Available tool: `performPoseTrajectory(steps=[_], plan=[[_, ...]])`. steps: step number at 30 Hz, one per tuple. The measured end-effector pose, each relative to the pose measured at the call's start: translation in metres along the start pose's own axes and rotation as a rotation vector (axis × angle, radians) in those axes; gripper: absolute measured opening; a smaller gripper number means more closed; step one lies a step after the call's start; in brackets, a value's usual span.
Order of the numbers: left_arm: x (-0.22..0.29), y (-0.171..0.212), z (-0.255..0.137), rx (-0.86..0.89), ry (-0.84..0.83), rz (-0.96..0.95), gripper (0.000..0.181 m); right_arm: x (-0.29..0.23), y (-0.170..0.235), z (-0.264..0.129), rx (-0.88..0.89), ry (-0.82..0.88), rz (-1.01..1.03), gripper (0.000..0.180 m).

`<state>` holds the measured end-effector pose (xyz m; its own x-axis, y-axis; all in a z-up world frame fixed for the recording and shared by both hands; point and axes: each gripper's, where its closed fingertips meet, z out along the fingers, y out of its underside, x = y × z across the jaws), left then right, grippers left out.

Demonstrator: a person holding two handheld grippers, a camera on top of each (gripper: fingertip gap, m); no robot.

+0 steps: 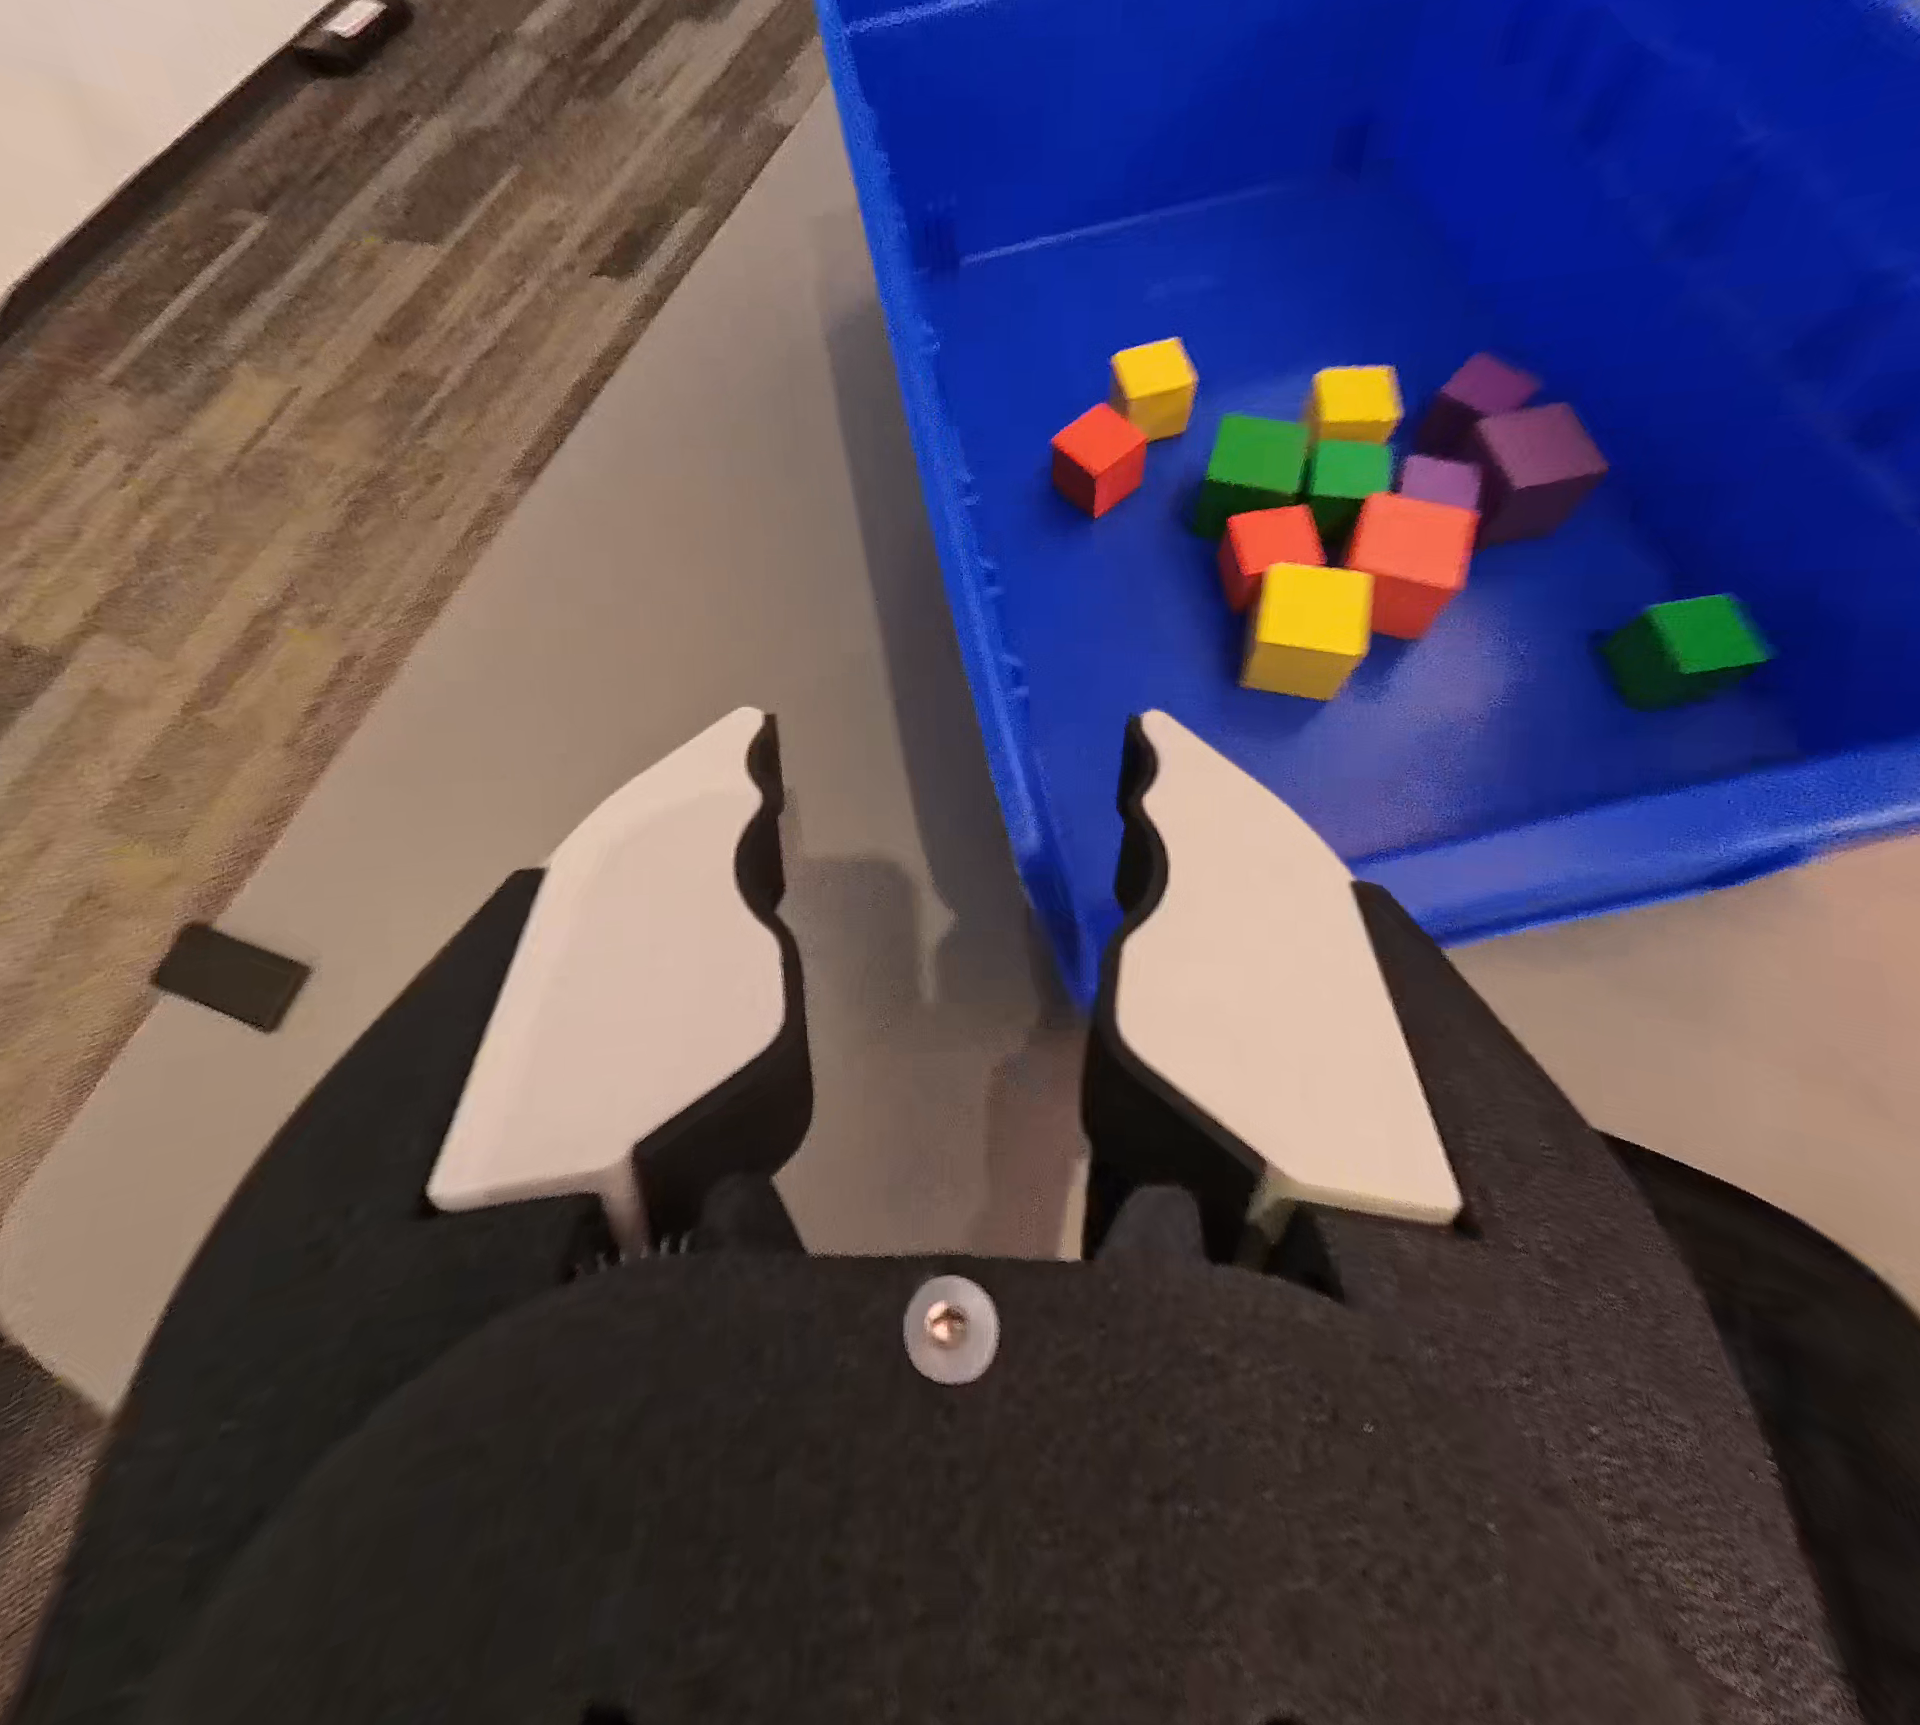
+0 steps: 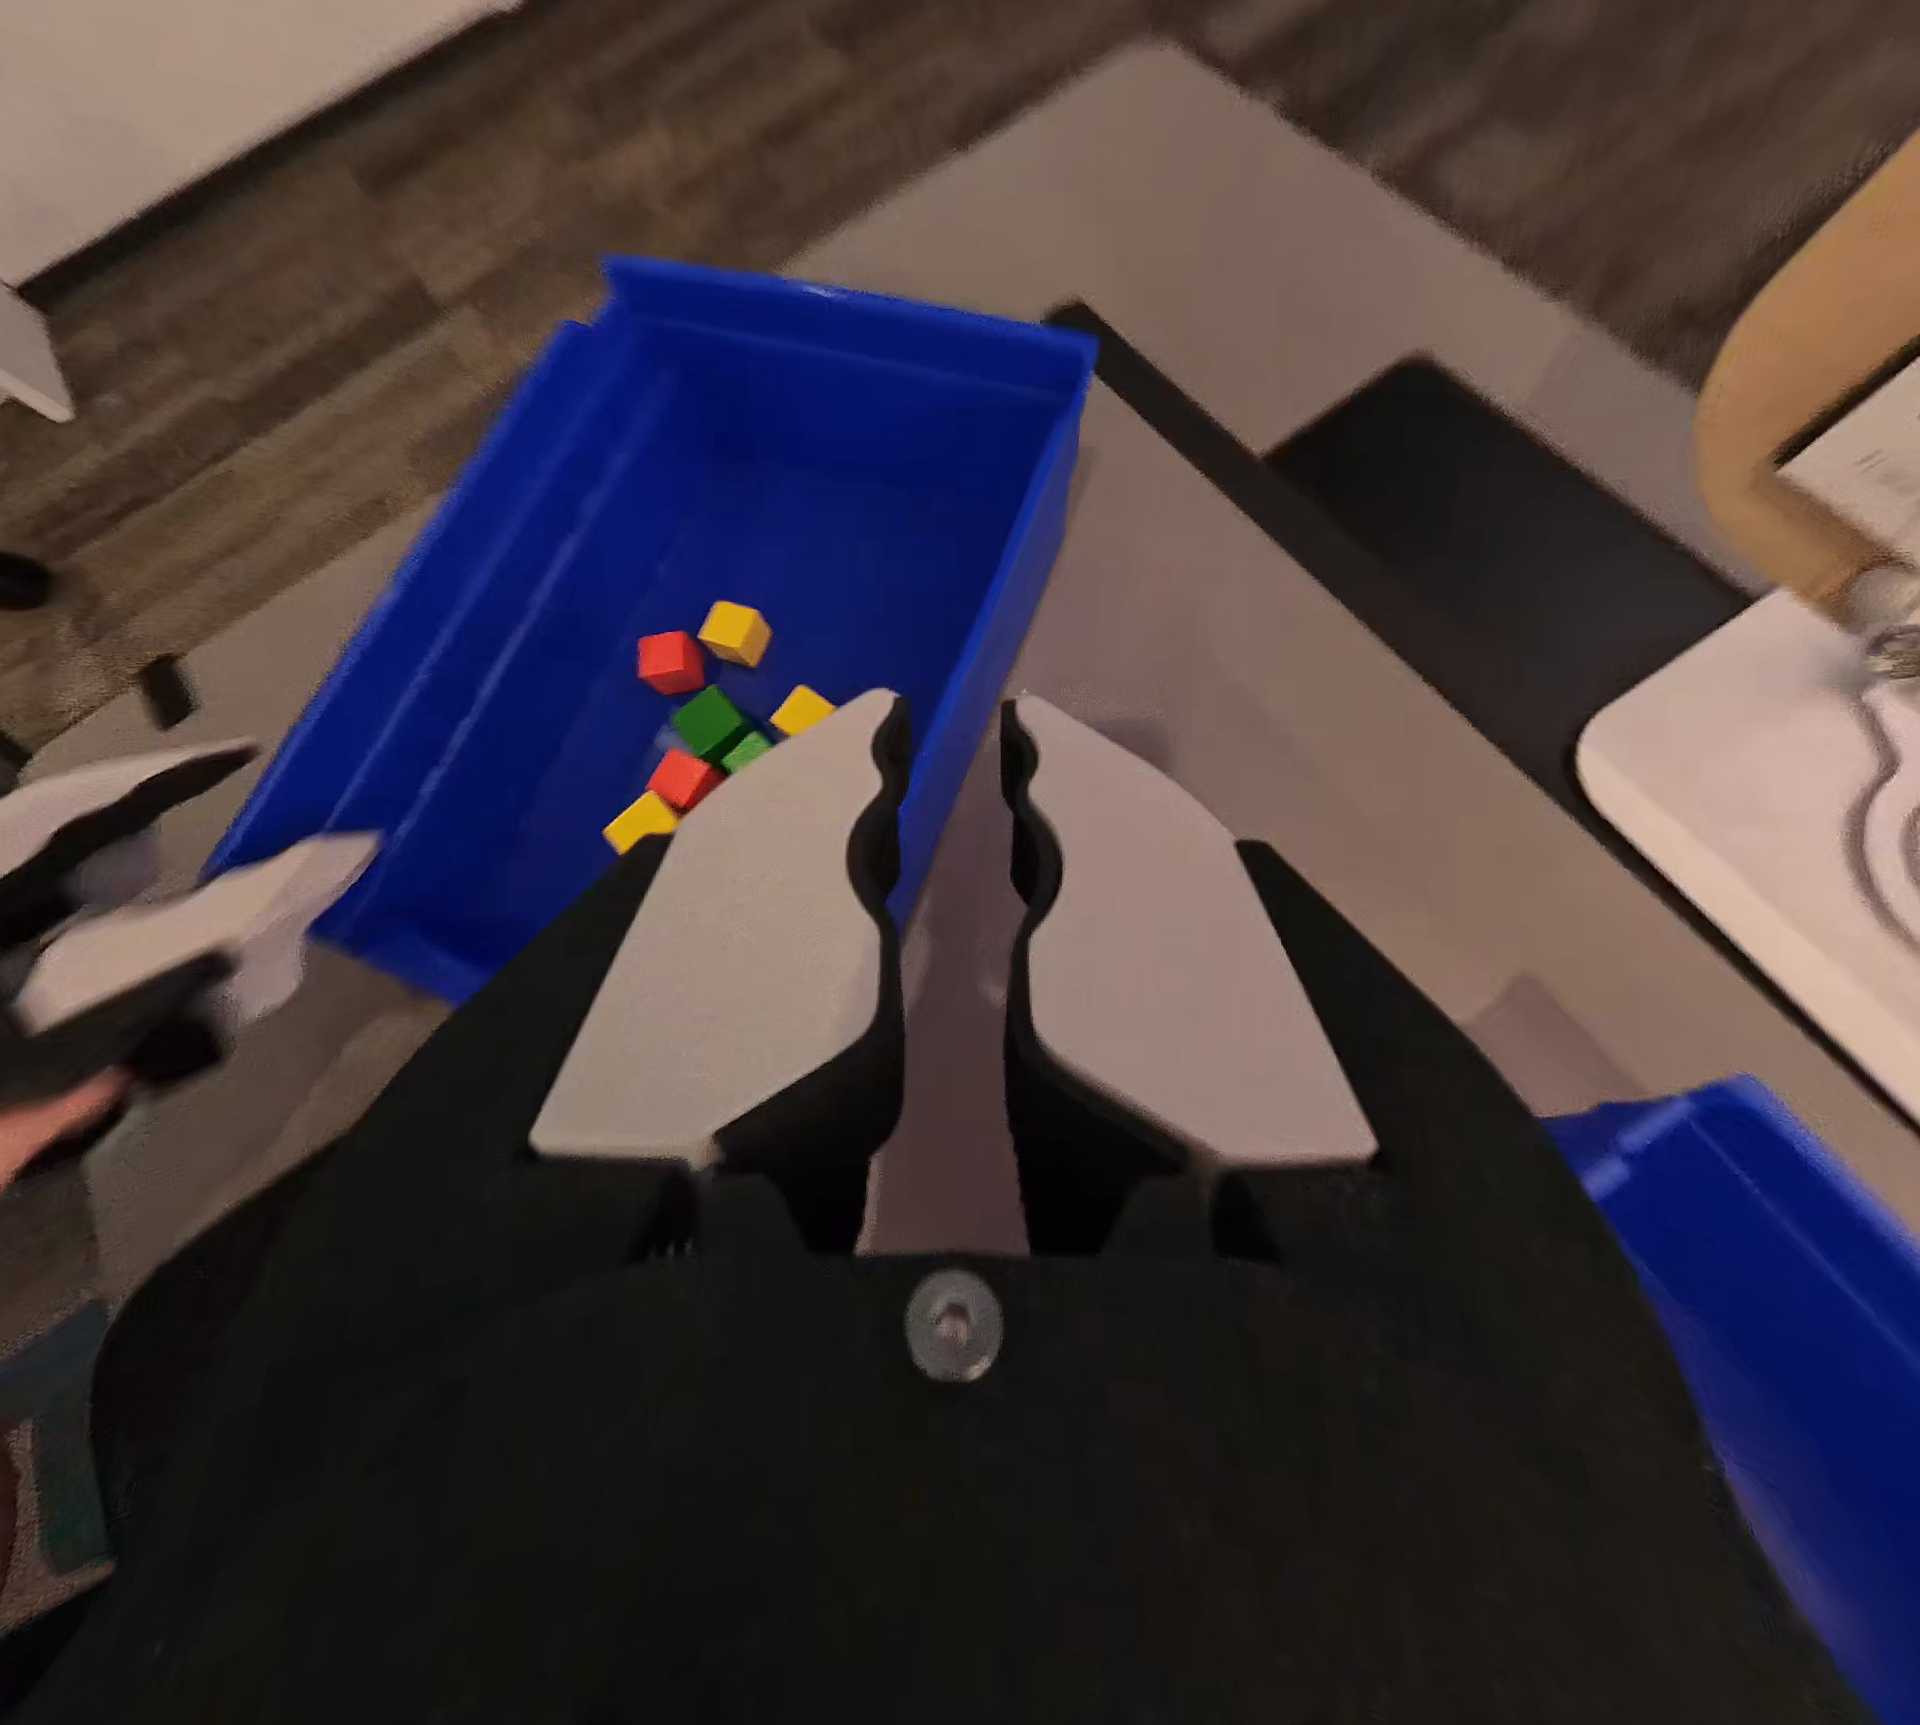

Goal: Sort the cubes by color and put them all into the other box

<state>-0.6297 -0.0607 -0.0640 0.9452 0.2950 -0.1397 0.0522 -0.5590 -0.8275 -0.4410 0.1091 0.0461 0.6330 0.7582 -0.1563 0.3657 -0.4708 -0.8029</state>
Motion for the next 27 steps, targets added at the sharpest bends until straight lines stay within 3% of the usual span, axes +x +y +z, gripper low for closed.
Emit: performPoseTrajectory(steps=[3, 5, 8, 14, 20, 23, 27], plan=[[-0.011, 0.006, 0.015, -0.036, -0.043, 0.05, 0.054, -0.008, 0.009, -0.064, 0.08, -0.085, -0.081, 0.016], [-0.016, 0.006, 0.021, -0.025, -0.025, 0.038, 0.032, 0.0, 0.022, -0.106, 0.113, -0.074, -0.14, 0.016], [-0.03, 0.004, 0.029, 0.001, 0.013, 0.046, 0.014, 0.029, 0.042, -0.164, 0.145, -0.006, -0.169, 0.016], [-0.059, -0.004, 0.049, -0.003, 0.184, 0.045, 0.007, 0.094, 0.074, -0.254, 0.232, 0.054, -0.035, 0.02], [-0.09, -0.011, 0.067, 0.012, 0.324, 0.14, 0.005, 0.121, 0.092, -0.309, 0.444, -0.079, 0.036, 0.018], [-0.108, -0.013, 0.073, -0.011, 0.339, 0.12, 0.004, 0.145, 0.093, -0.327, 0.592, -0.05, 0.053, 0.007], [-0.126, -0.015, 0.082, -0.018, 0.357, 0.104, 0.004, 0.156, 0.096, -0.336, 0.627, -0.068, 0.091, 0.003]])
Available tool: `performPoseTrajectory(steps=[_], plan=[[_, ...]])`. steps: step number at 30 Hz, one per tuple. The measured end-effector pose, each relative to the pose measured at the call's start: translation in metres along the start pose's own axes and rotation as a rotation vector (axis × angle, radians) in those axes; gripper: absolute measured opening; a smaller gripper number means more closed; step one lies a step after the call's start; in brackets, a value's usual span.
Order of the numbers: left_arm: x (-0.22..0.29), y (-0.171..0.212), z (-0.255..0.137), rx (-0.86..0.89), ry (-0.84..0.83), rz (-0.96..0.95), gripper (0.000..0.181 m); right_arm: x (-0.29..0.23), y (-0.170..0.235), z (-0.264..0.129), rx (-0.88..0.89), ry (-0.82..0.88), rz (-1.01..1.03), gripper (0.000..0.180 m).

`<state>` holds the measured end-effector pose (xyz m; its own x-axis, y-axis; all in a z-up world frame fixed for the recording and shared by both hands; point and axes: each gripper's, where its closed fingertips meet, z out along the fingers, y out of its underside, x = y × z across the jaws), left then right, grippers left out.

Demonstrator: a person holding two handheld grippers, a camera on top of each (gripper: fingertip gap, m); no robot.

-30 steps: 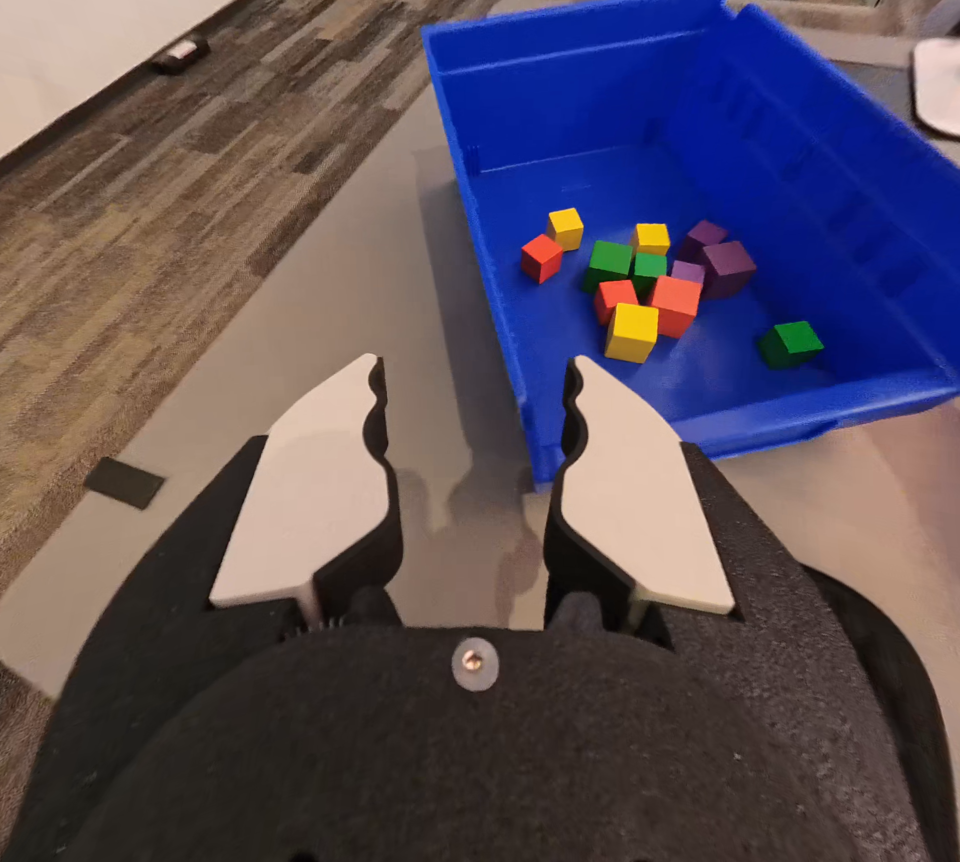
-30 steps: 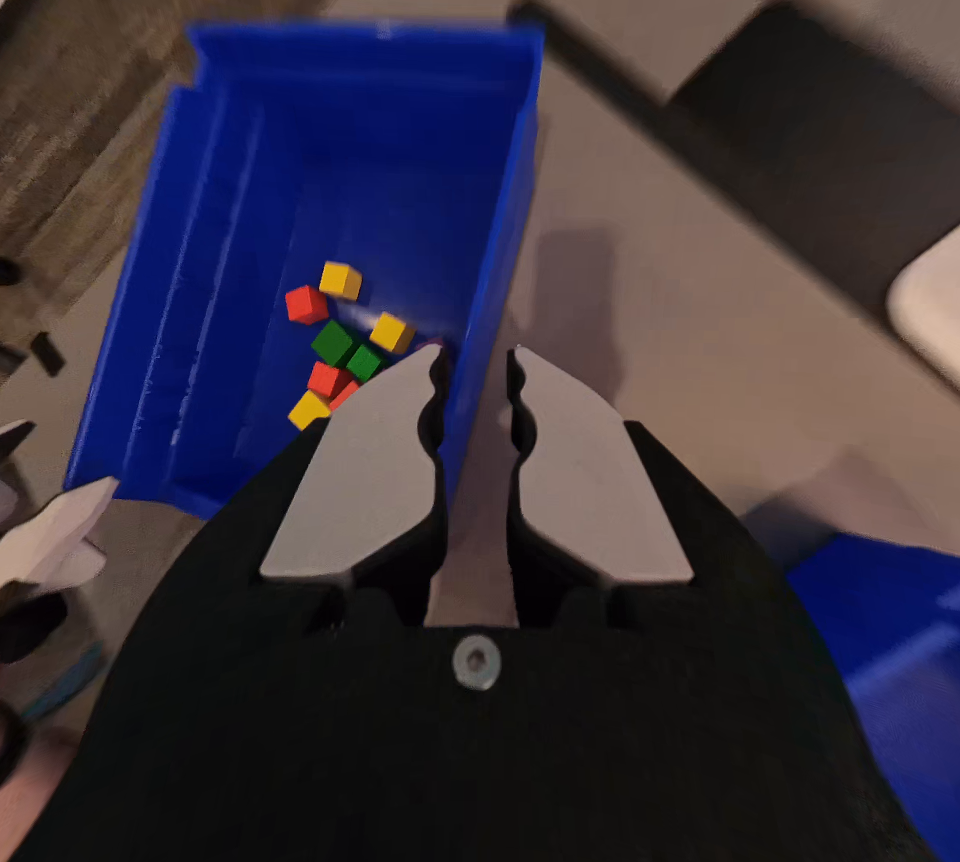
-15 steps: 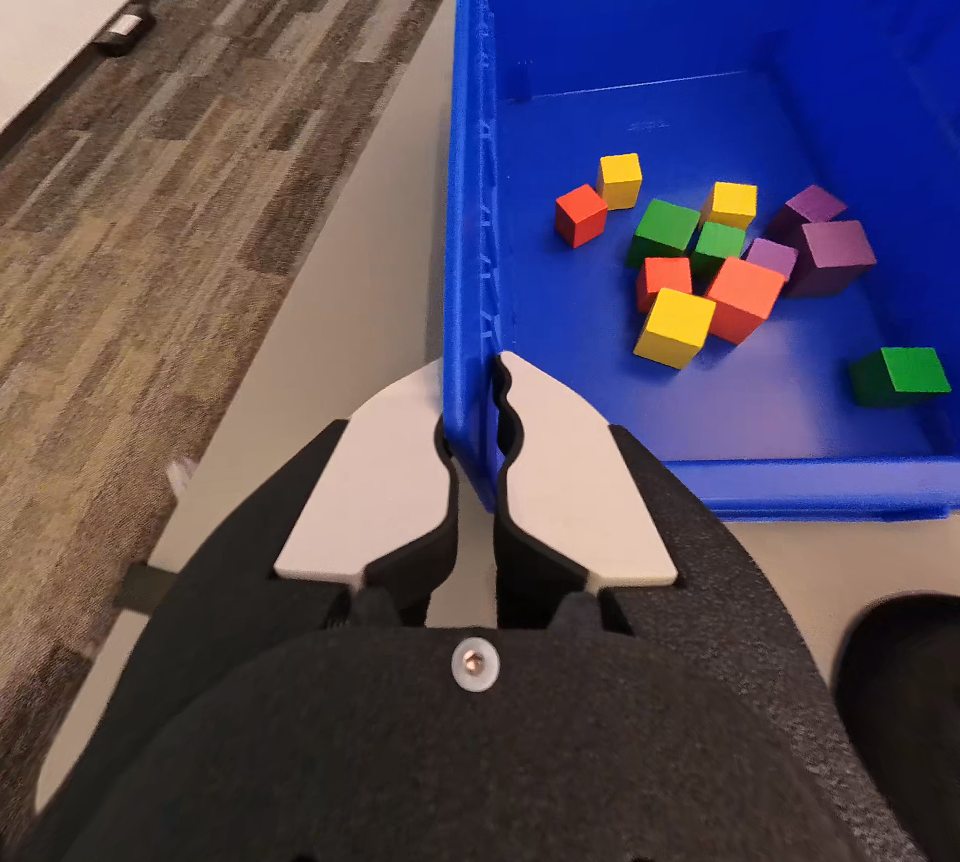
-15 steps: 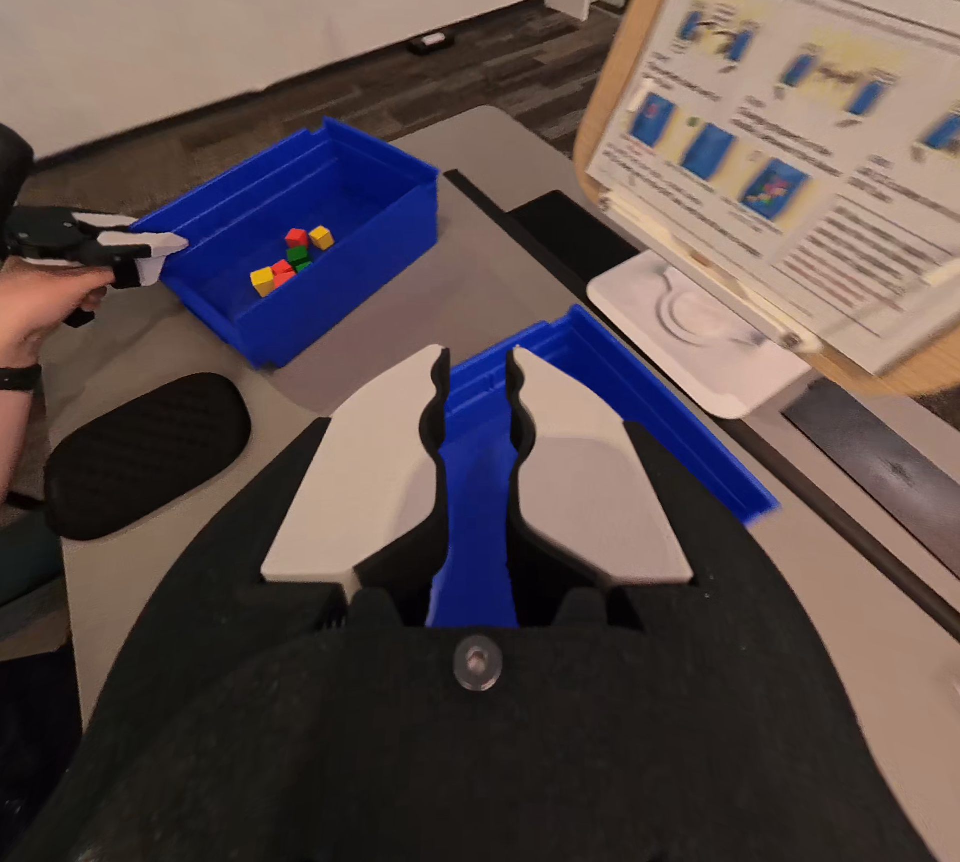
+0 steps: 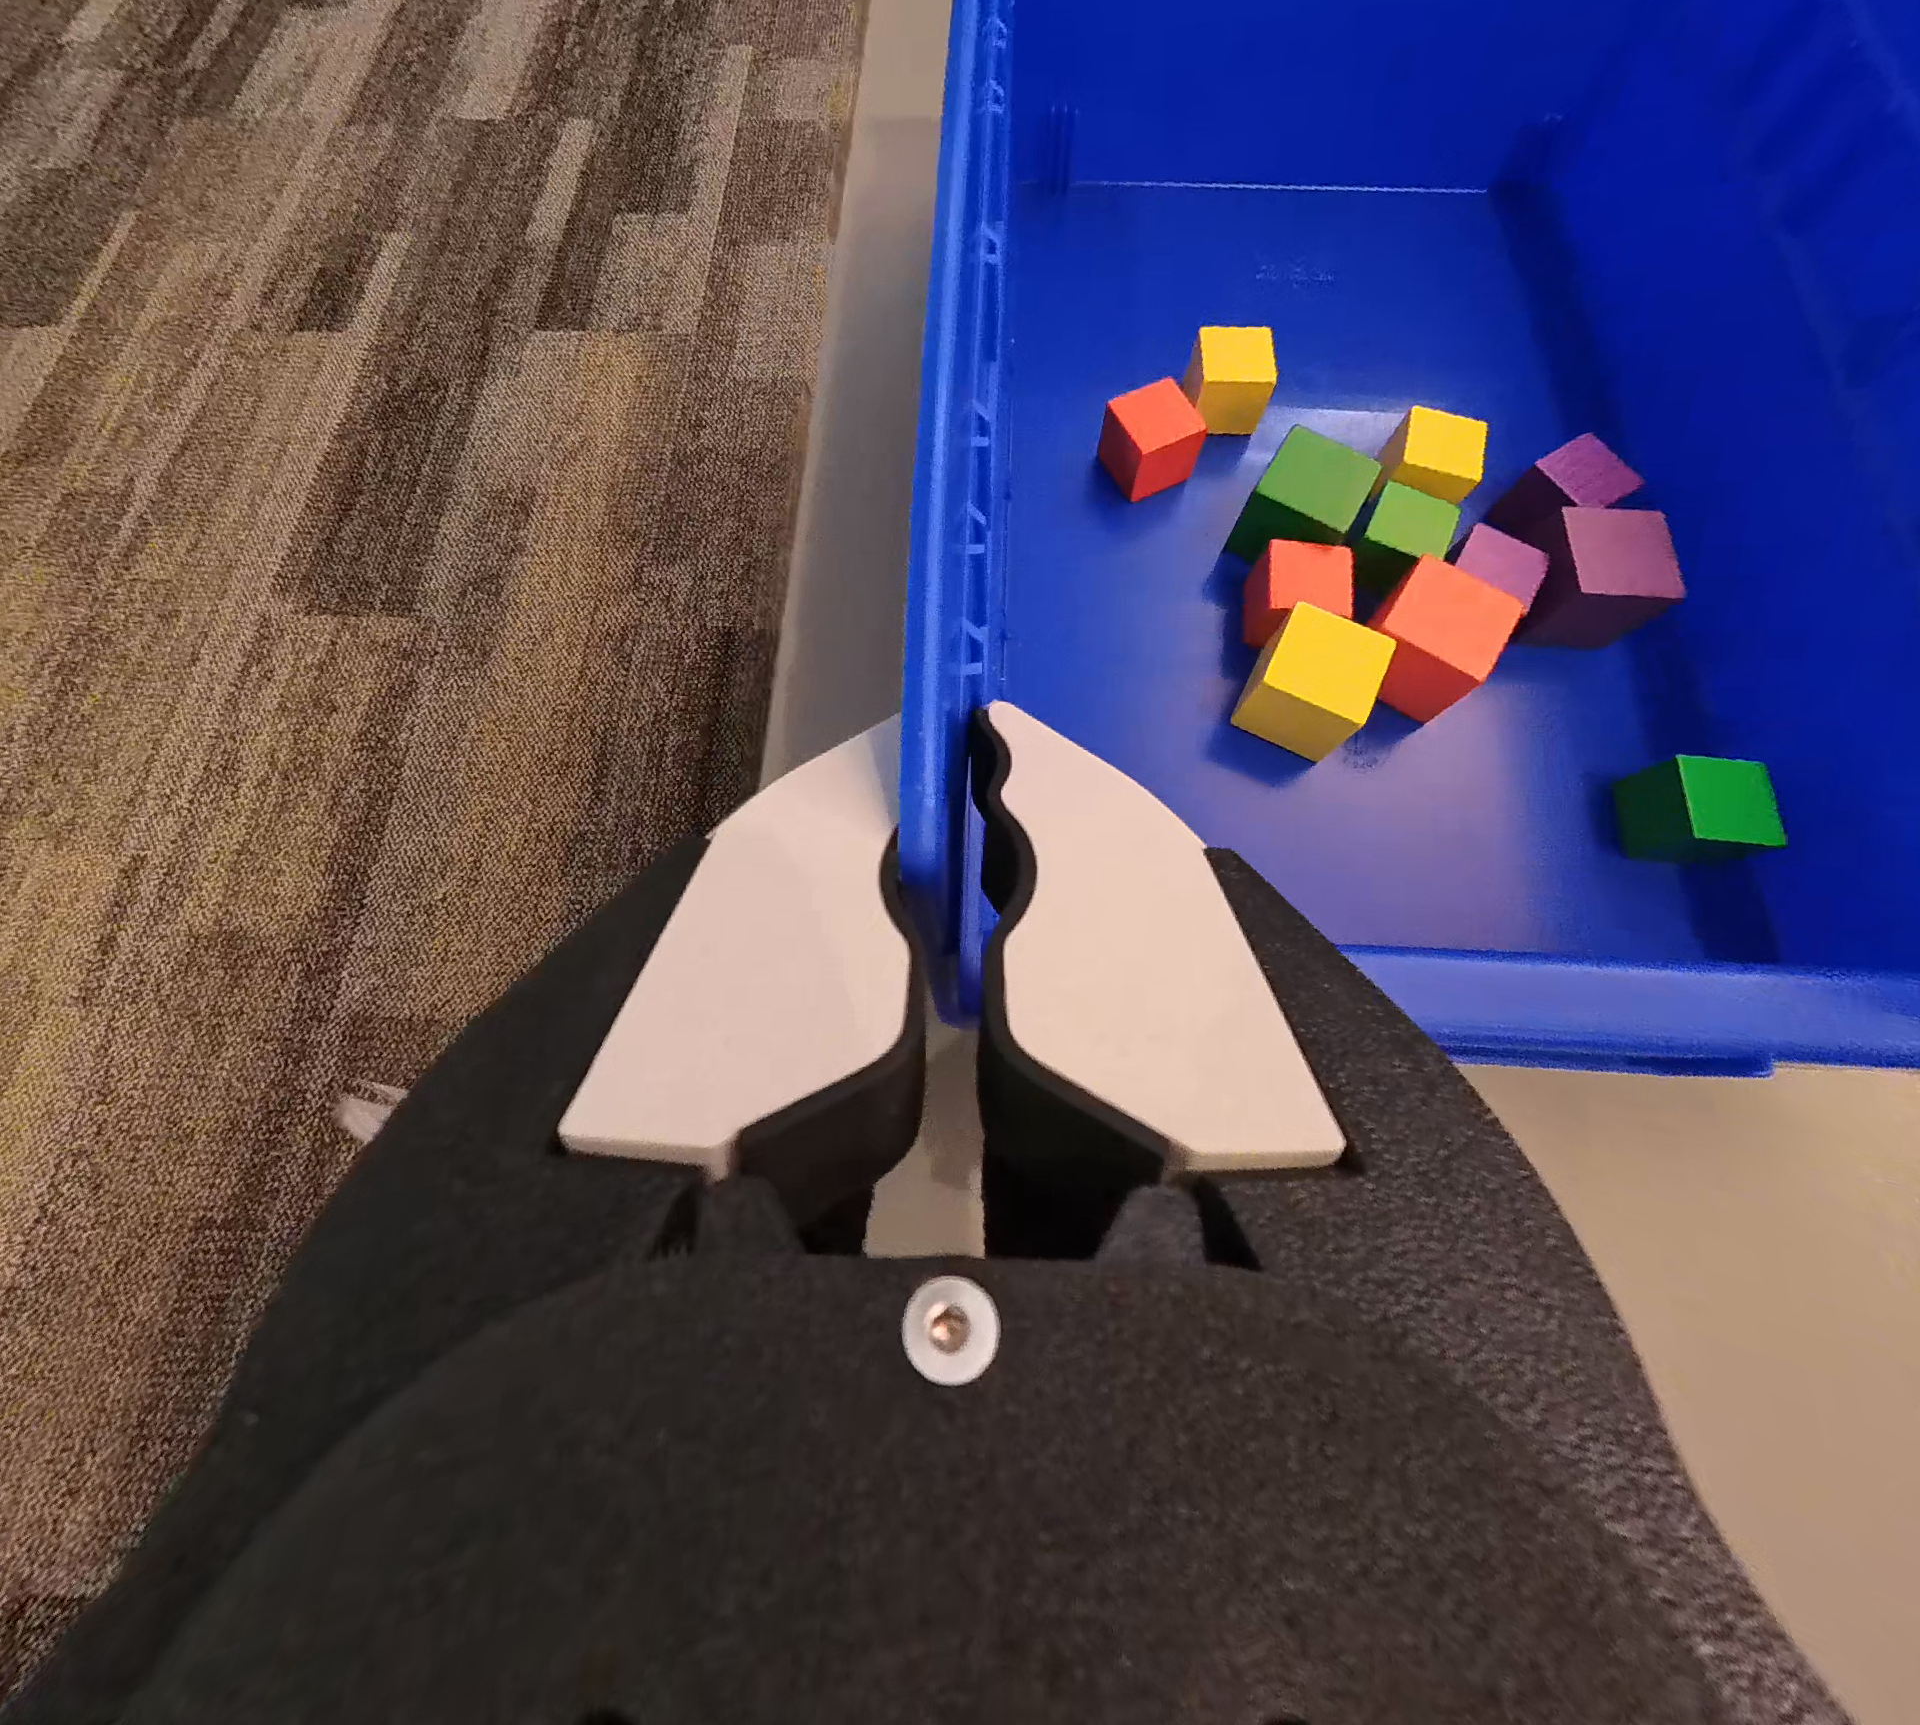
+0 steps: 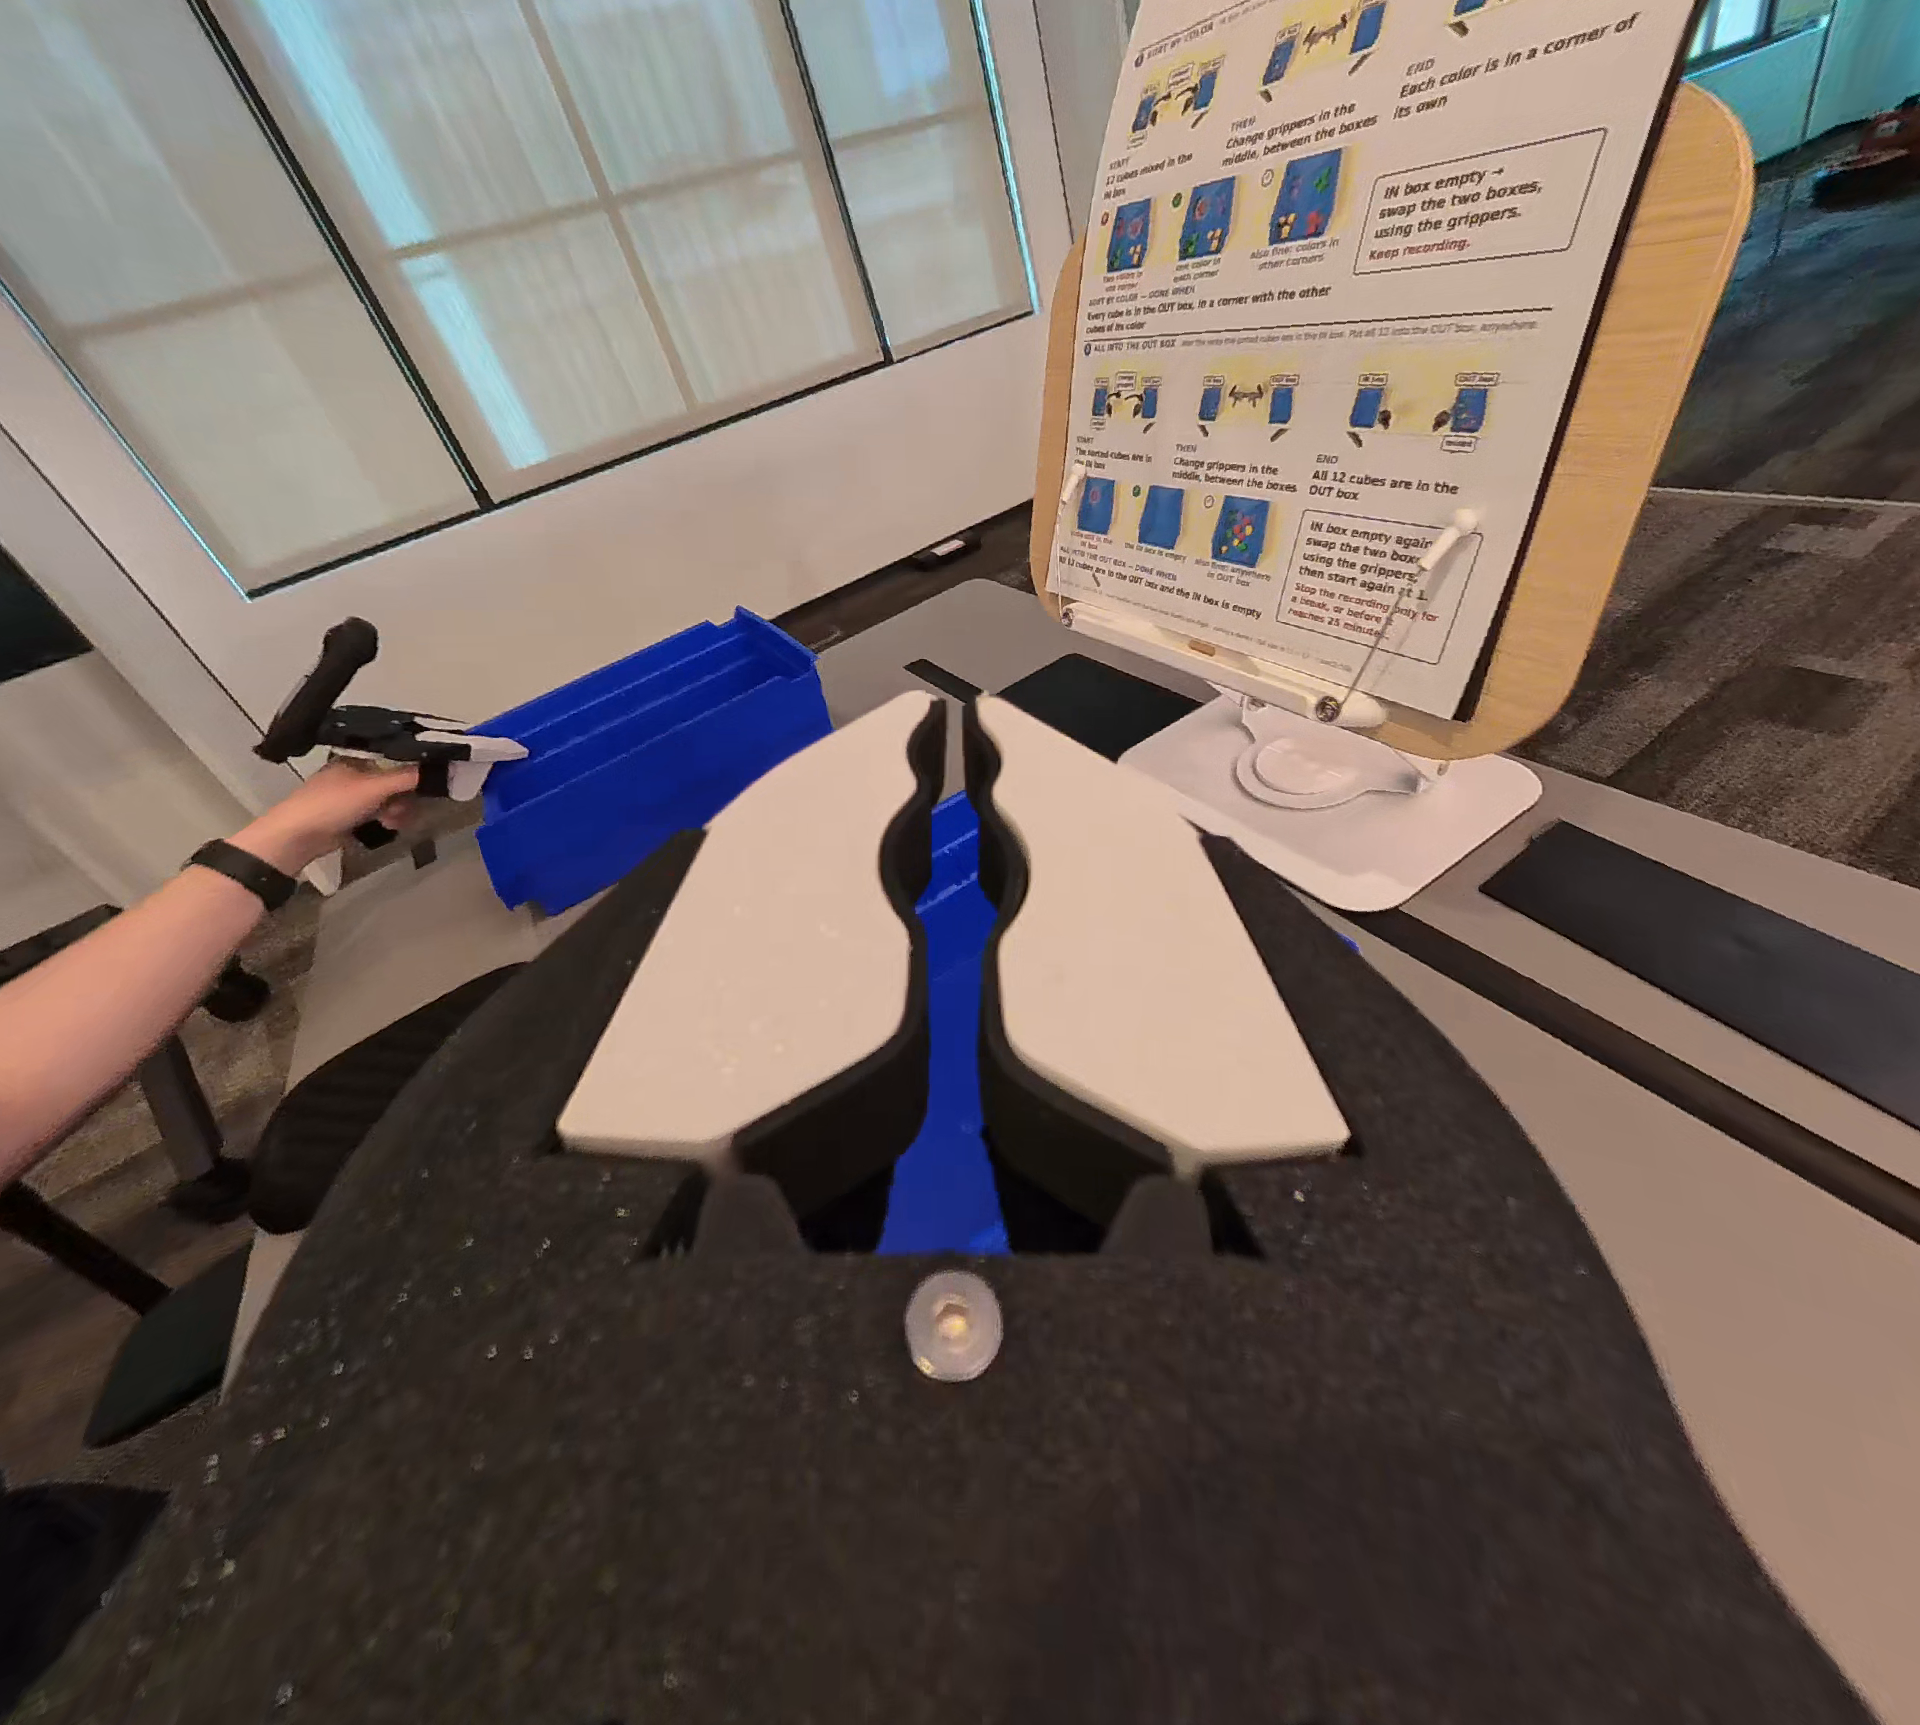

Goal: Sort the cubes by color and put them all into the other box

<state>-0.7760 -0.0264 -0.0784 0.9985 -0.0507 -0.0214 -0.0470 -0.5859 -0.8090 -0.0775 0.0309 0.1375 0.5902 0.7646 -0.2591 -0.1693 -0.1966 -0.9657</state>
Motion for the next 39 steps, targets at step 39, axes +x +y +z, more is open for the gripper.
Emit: performPoseTrajectory(steps=[39], plan=[[0.168, -0.034, -0.1, 0.402, -0.05, 0.038, 0.061, 0.049, 0.243, 0.012, -1.242, 0.559, 0.21, 0.013]])
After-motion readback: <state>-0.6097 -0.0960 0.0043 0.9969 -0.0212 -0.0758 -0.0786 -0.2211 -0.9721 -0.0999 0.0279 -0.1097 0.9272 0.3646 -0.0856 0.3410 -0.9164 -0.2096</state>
